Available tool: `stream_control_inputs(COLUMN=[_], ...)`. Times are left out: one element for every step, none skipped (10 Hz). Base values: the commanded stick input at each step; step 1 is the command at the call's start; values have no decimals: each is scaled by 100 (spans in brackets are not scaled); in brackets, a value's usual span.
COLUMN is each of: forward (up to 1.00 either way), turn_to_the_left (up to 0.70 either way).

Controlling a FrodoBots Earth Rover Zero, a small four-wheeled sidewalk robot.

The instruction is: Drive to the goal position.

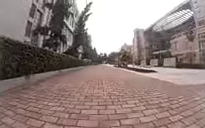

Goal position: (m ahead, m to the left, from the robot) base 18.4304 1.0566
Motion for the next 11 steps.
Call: stream_control_inputs(forward=[70, 70, 70, 70, 70, 70, 70, 70, 70, 70, 70], turn_to_the_left=[-14, -14, -14, -8, -2, 0, 0, 0, 0, 0, 0])
